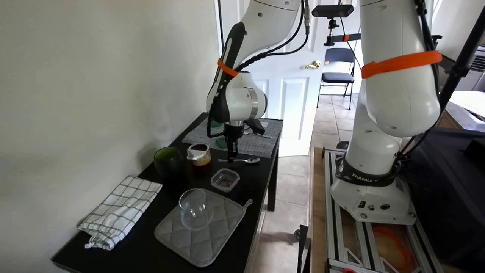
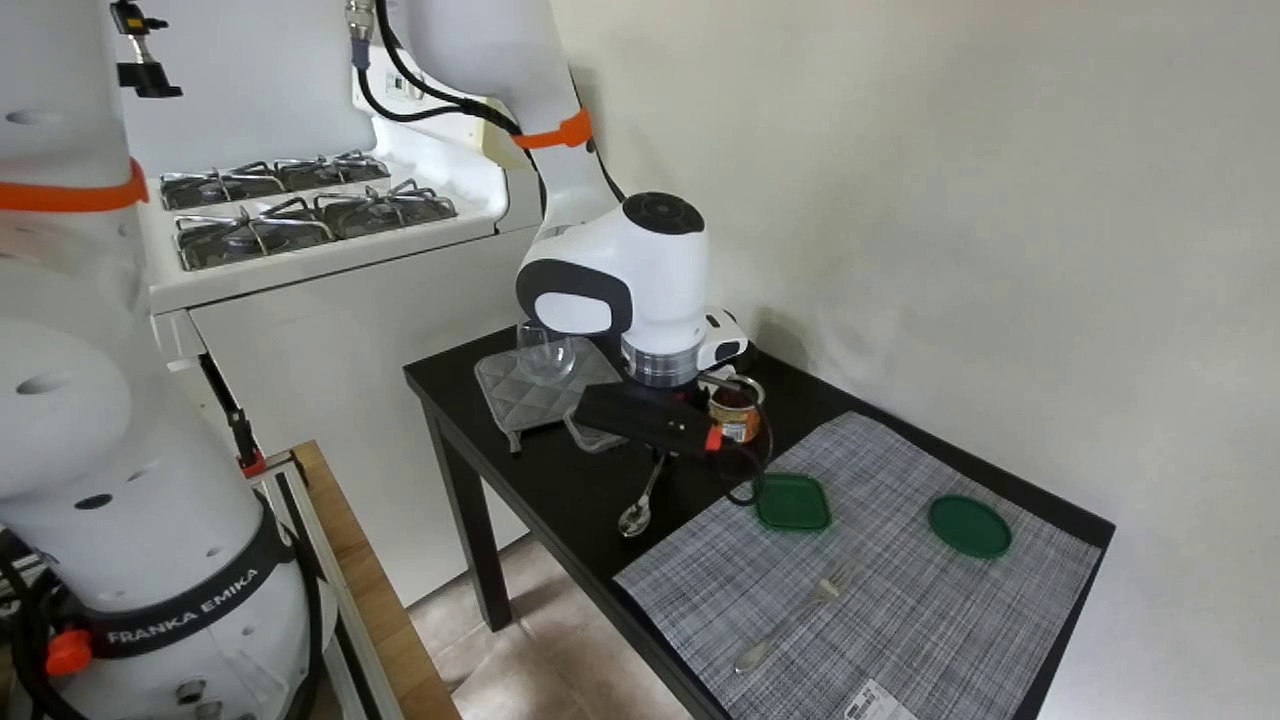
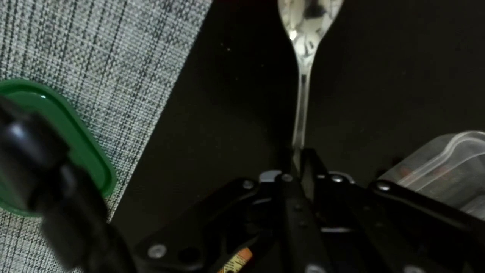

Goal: Put the items that are on the spoon, in the bowl

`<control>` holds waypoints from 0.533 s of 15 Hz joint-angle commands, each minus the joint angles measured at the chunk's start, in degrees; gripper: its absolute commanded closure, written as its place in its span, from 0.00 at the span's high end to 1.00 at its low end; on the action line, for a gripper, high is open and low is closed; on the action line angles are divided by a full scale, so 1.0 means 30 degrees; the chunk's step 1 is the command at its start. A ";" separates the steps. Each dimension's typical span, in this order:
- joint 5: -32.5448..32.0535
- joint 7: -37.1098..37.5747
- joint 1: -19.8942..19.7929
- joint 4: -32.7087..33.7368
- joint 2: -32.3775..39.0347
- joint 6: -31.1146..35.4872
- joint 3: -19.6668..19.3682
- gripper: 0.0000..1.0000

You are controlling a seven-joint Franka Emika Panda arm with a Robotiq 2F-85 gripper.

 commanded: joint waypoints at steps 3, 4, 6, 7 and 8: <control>-0.0509 0.0579 0.0260 0.0241 0.0484 -0.0354 -0.0299 0.43; -0.0534 0.0585 0.0285 0.0226 0.0457 -0.0376 -0.0308 0.50; -0.0615 0.0650 0.0383 0.0184 0.0406 -0.0371 -0.0364 0.65; -0.0755 0.0764 0.0466 0.0144 0.0370 -0.0364 -0.0445 0.72; -0.0860 0.0867 0.0556 0.0050 0.0191 -0.0348 -0.0493 0.81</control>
